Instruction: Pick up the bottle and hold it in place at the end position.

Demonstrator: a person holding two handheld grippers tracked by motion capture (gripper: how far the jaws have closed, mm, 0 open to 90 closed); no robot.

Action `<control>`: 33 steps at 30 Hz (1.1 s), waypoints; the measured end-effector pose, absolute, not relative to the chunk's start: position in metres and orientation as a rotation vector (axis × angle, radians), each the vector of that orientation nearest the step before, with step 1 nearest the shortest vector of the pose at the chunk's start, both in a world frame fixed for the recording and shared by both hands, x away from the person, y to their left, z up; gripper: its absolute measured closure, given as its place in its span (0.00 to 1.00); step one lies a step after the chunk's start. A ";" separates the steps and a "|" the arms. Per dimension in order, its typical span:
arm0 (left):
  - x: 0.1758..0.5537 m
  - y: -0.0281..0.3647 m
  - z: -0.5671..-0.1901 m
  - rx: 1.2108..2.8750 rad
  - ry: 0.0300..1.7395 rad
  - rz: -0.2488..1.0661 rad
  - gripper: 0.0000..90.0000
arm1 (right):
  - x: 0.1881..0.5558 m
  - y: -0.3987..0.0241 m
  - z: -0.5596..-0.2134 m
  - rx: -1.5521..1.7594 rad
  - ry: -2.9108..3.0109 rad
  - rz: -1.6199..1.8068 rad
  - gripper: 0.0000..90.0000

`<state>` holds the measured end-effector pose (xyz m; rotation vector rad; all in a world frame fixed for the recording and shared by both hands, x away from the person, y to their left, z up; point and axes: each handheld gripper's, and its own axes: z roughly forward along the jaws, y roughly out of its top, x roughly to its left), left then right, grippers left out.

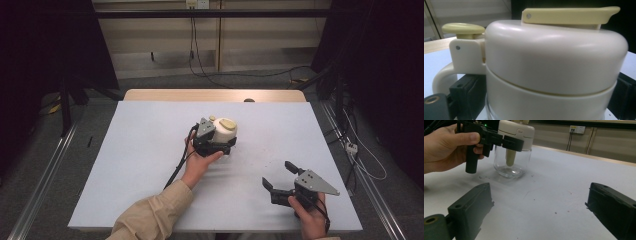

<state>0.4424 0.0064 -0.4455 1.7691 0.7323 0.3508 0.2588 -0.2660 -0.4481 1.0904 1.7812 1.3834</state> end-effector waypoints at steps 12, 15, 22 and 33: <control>0.438 0.014 -0.448 1.800 0.685 0.338 0.06 | 0.261 -0.262 -0.449 1.093 1.792 1.377 0.05; 0.438 0.015 -0.448 1.804 0.676 0.338 0.06 | 0.262 -0.261 -0.449 1.087 1.799 1.373 0.05; 0.436 0.019 -0.451 1.792 0.678 0.330 0.06 | 0.263 -0.256 -0.450 1.087 1.820 1.374 0.05; 0.431 0.023 -0.455 1.781 0.672 0.350 0.06 | 0.270 -0.246 -0.451 1.095 1.857 1.375 0.05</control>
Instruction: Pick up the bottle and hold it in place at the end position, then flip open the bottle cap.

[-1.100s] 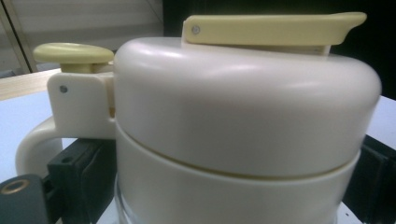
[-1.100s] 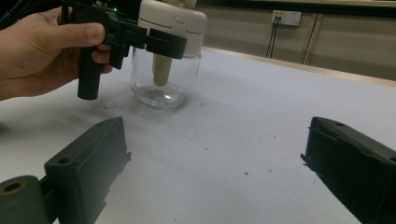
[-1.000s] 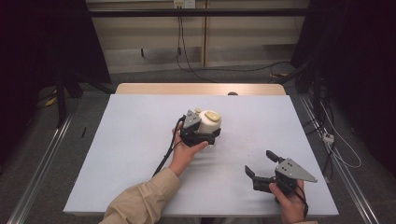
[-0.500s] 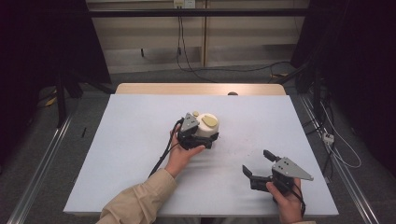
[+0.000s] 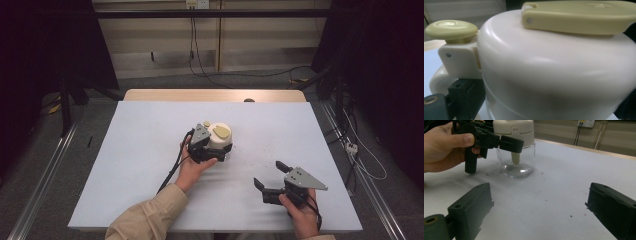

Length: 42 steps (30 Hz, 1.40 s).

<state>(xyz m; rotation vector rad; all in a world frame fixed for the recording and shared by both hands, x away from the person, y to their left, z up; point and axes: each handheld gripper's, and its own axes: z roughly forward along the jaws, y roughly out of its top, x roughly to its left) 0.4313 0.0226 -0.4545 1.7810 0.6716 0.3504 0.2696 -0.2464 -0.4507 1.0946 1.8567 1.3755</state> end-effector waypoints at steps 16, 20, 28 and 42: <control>0.431 0.022 -0.455 1.782 0.665 0.362 0.06 | 0.296 -0.231 -0.439 1.173 1.866 1.390 0.05; 0.431 0.022 -0.456 1.783 0.663 0.367 0.06 | 0.303 -0.225 -0.437 1.177 1.880 1.394 0.06; 0.430 0.021 -0.456 1.783 0.662 0.370 0.06 | 0.311 -0.217 -0.435 1.186 1.897 1.404 0.08; 0.430 0.021 -0.456 1.785 0.664 0.375 0.06 | 0.320 -0.214 -0.430 1.207 1.910 1.407 0.09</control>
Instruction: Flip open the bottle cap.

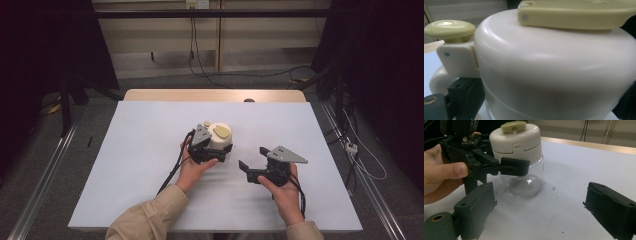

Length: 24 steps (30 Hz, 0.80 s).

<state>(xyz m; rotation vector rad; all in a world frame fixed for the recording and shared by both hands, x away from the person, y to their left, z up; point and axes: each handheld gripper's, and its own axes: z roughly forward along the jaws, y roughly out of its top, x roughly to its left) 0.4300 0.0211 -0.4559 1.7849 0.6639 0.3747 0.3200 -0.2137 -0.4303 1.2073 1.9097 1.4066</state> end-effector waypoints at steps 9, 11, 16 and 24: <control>0.430 0.021 -0.456 1.786 0.659 0.384 0.06 | 0.326 -0.210 -0.422 1.185 1.932 1.404 0.22; 0.430 0.021 -0.456 1.787 0.660 0.385 0.06 | 0.327 -0.208 -0.419 1.179 1.947 1.407 0.29; 0.430 0.021 -0.456 1.788 0.660 0.387 0.06 | 0.330 -0.202 -0.415 1.179 1.987 1.412 0.40; 0.430 0.021 -0.456 1.790 0.659 0.388 0.06 | 0.338 -0.196 -0.409 1.187 2.024 1.440 0.66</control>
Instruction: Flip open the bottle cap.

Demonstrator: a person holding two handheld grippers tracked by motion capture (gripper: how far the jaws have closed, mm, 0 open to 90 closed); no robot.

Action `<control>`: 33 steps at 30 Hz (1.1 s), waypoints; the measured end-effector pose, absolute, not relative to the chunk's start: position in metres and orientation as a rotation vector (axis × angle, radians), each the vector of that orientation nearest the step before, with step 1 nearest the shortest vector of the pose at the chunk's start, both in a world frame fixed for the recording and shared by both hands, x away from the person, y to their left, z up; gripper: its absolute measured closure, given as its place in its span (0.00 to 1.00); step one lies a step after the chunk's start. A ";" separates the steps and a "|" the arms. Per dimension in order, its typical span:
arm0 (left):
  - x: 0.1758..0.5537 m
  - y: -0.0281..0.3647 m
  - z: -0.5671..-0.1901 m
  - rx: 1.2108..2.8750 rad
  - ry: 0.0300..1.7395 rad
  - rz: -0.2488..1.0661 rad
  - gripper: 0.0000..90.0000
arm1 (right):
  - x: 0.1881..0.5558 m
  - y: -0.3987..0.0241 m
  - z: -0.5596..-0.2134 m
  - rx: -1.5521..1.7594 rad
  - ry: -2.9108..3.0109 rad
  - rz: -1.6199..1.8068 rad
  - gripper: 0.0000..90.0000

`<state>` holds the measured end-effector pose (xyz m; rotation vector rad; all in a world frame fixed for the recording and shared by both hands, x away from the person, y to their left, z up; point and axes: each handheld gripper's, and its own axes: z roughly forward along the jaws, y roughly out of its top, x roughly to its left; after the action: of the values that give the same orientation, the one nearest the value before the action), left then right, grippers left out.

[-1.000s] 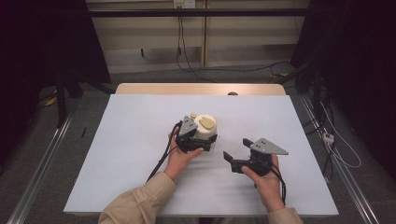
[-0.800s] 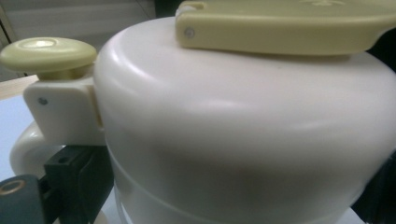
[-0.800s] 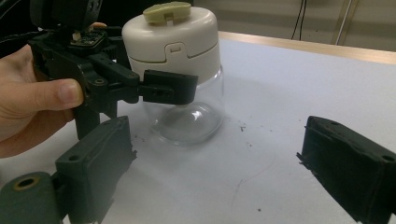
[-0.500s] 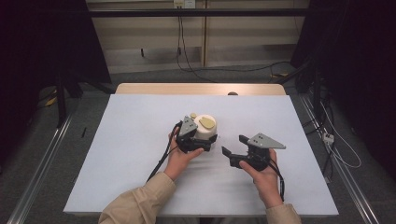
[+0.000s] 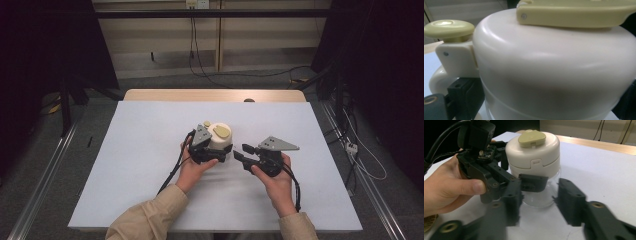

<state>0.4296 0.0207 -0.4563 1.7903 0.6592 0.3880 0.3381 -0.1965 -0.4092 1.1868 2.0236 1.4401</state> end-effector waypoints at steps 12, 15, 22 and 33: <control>0.429 0.020 -0.456 1.789 0.662 0.390 0.06 | 0.345 -0.189 -0.403 1.158 2.072 1.458 0.96; 0.429 0.020 -0.456 1.790 0.661 0.392 0.06 | 0.347 -0.187 -0.401 1.143 2.081 1.447 0.99; 0.429 0.020 -0.456 1.796 0.658 0.395 0.06 | 0.353 -0.185 -0.398 1.145 2.074 1.453 1.00; 0.429 0.020 -0.456 1.797 0.658 0.396 0.06 | 0.359 -0.182 -0.397 1.138 2.067 1.442 1.00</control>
<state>0.4293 0.0203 -0.4562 1.7966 0.6583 0.3960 0.3593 -0.1822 -0.3975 1.1383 2.0670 1.4419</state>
